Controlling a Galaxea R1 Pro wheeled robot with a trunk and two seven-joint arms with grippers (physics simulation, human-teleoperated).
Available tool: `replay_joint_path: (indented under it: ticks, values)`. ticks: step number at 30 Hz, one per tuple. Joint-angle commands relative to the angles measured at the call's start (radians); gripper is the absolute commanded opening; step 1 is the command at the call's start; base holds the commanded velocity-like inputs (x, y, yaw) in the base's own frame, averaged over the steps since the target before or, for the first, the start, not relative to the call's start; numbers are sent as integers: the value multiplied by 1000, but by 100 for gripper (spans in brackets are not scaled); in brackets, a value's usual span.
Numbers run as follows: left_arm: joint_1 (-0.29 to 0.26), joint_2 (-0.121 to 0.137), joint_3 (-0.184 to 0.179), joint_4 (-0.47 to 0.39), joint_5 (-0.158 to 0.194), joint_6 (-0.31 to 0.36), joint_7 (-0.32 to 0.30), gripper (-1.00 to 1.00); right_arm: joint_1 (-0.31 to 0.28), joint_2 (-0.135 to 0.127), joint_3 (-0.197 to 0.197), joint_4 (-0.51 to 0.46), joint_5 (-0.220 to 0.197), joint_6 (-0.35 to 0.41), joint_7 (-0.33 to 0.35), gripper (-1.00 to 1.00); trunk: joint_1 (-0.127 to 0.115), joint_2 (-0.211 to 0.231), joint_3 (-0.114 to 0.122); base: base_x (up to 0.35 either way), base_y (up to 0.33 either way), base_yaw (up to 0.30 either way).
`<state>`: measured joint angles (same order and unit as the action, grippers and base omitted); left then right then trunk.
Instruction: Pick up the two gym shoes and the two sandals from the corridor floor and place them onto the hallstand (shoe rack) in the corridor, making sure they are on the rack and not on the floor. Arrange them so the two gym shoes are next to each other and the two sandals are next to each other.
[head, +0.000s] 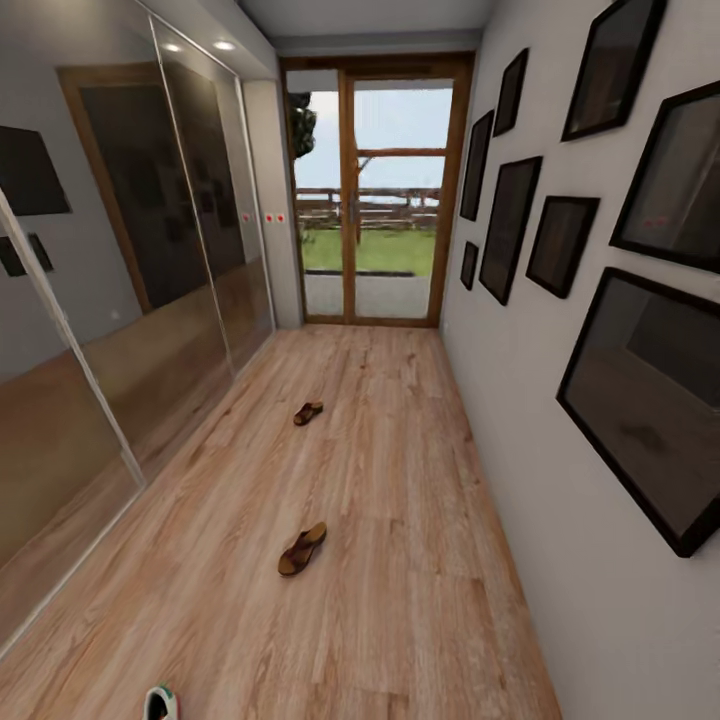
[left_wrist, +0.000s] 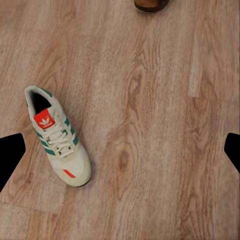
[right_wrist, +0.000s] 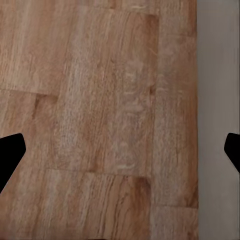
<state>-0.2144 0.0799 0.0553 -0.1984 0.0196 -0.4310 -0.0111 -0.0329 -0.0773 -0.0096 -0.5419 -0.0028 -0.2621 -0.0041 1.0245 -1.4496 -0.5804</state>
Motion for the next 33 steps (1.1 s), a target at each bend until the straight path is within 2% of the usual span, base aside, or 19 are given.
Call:
replay_joint_path:
  ticks: [1, 6, 18, 33]
  values:
    - [0, 0, 3, 0, 2, -3, -1, 100, -1, 0, 0, 1, 0, -3, 0, 100, 0, 0, -2, 304, -95, -273]
    - [0, 0, 3, 0, 2, -3, -1, 100, -1, 1, 1, -1, 0, -3, 0, 100, 0, 0, -4, 310, -45, -130]
    - [0, 0, 4, 0, 2, -3, -1, 100, -1, 2, 7, 5, 5, -3, 7, 100, 0, 0, -4, 301, -5, -14]
    - [0, 0, 4, 0, 3, -3, 0, 100, 0, 2, 5, 1, 3, -5, 3, 100, 0, 0, -4, 61, 0, 0]
